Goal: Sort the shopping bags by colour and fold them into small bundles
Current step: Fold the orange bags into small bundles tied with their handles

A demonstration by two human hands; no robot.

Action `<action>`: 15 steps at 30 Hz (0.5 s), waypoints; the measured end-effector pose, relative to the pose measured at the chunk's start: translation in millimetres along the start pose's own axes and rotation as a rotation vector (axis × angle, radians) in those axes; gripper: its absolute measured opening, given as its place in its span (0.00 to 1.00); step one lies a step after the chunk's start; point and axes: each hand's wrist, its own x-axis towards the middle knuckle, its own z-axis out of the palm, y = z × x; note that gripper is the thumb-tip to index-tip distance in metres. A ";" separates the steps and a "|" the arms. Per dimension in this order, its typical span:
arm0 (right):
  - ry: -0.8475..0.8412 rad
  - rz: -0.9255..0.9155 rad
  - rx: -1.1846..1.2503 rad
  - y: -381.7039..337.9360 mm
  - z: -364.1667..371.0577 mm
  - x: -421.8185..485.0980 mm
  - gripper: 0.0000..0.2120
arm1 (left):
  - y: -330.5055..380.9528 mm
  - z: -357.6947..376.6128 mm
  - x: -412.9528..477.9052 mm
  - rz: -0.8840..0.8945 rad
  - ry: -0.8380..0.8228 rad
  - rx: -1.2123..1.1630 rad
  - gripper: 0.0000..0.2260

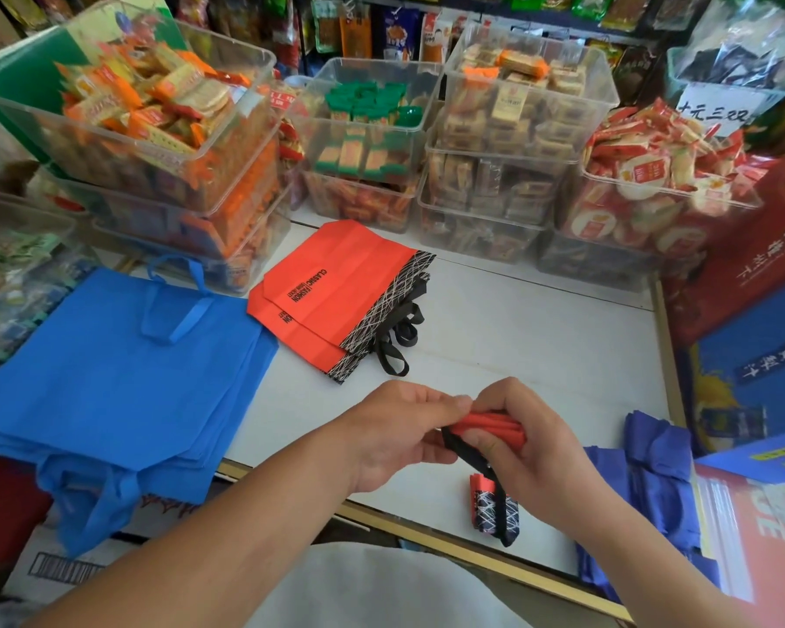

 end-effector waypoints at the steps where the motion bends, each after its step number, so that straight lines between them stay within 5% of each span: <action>1: -0.016 0.048 0.006 -0.1 -0.5 -1.4 0.10 | 0.4 -2.1 -0.6 -0.020 -0.031 -0.004 0.10; 8: -0.038 0.198 0.016 -6.9 -15.3 2.6 0.11 | -0.9 -9.8 -3.9 -0.130 -0.153 -0.077 0.21; 15: -0.186 0.138 -0.111 1.7 -14.4 2.7 0.09 | -7.7 -4.3 2.0 -0.038 -0.019 0.170 0.06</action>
